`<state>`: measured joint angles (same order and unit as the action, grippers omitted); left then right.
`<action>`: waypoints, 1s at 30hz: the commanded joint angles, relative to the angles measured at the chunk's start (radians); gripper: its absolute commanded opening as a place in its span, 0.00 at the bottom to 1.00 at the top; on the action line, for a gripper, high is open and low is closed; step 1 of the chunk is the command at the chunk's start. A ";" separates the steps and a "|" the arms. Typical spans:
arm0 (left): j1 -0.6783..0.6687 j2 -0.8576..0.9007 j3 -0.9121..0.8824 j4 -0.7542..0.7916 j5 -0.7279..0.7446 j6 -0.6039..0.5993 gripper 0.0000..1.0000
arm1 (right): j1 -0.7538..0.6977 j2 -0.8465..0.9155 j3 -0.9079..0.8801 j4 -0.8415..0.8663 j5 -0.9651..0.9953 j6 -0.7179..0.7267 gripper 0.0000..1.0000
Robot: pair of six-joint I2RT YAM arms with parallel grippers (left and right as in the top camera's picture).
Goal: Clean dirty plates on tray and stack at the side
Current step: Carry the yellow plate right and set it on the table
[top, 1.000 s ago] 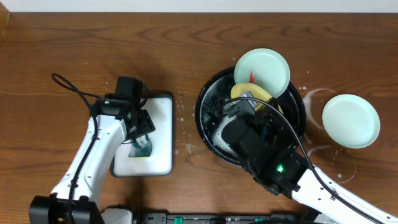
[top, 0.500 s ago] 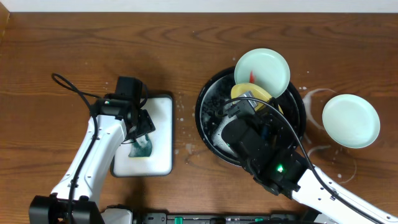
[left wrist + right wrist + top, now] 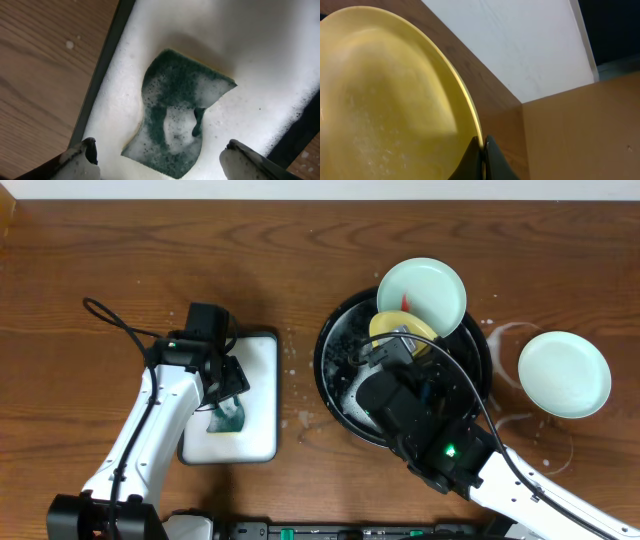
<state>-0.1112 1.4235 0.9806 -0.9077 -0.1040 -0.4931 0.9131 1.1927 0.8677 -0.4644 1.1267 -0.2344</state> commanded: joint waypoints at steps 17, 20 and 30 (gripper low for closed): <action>0.005 -0.002 -0.003 0.001 -0.002 0.006 0.83 | -0.243 -0.018 0.021 -0.211 -0.335 0.483 0.01; 0.005 -0.002 -0.003 0.001 -0.002 0.006 0.83 | -0.396 -0.044 0.028 -0.217 -0.618 0.523 0.01; 0.005 -0.002 -0.003 0.001 -0.002 0.006 0.83 | -1.117 -0.125 0.047 -0.252 -1.231 0.584 0.01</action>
<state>-0.1112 1.4235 0.9802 -0.9073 -0.1040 -0.4931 -0.0570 1.0668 0.8940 -0.7010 0.1284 0.2867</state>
